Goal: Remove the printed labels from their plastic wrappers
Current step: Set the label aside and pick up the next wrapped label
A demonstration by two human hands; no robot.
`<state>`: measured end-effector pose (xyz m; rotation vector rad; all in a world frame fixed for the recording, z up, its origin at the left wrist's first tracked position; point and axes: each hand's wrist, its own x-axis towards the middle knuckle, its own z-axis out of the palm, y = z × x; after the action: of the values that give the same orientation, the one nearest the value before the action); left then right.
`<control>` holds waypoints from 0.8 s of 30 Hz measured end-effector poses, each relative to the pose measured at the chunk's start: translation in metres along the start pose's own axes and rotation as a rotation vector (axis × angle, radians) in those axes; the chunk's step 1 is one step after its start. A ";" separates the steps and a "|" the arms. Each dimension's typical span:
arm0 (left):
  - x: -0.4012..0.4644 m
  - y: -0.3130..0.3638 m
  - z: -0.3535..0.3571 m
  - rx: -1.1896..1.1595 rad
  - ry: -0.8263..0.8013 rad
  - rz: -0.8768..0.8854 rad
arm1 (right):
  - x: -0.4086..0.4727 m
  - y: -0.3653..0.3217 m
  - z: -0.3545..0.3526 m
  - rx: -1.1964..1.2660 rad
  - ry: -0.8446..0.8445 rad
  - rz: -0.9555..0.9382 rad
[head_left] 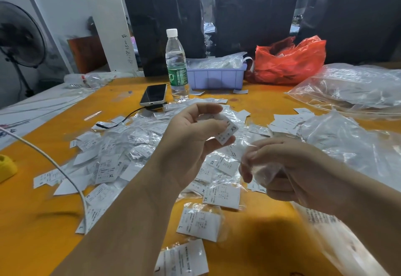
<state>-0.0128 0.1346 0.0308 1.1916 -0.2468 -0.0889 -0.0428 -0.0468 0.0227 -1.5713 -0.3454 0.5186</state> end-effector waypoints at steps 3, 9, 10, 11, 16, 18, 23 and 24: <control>-0.001 -0.001 0.002 -0.052 -0.061 -0.020 | -0.002 0.000 0.004 -0.018 -0.042 0.006; -0.005 -0.004 0.005 0.005 -0.160 -0.043 | -0.004 -0.002 0.006 -0.036 -0.061 -0.012; -0.005 -0.004 0.005 0.009 -0.174 -0.049 | -0.004 -0.002 0.006 -0.037 -0.047 -0.016; -0.006 -0.003 0.006 0.007 -0.183 -0.053 | -0.003 -0.002 0.006 -0.040 -0.033 -0.023; -0.004 -0.003 0.004 -0.016 -0.134 -0.043 | -0.002 -0.001 0.003 -0.069 -0.033 -0.020; -0.002 -0.003 0.003 -0.047 -0.104 -0.042 | -0.002 0.004 0.002 -0.021 -0.032 -0.028; -0.002 -0.002 0.003 -0.093 -0.090 -0.046 | 0.002 0.010 0.000 -0.097 0.000 -0.110; -0.002 -0.002 0.002 -0.100 -0.086 -0.044 | 0.003 0.008 0.000 -0.094 -0.019 -0.104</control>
<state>-0.0151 0.1320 0.0295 1.0955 -0.2879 -0.1893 -0.0406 -0.0457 0.0145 -1.6303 -0.4696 0.4419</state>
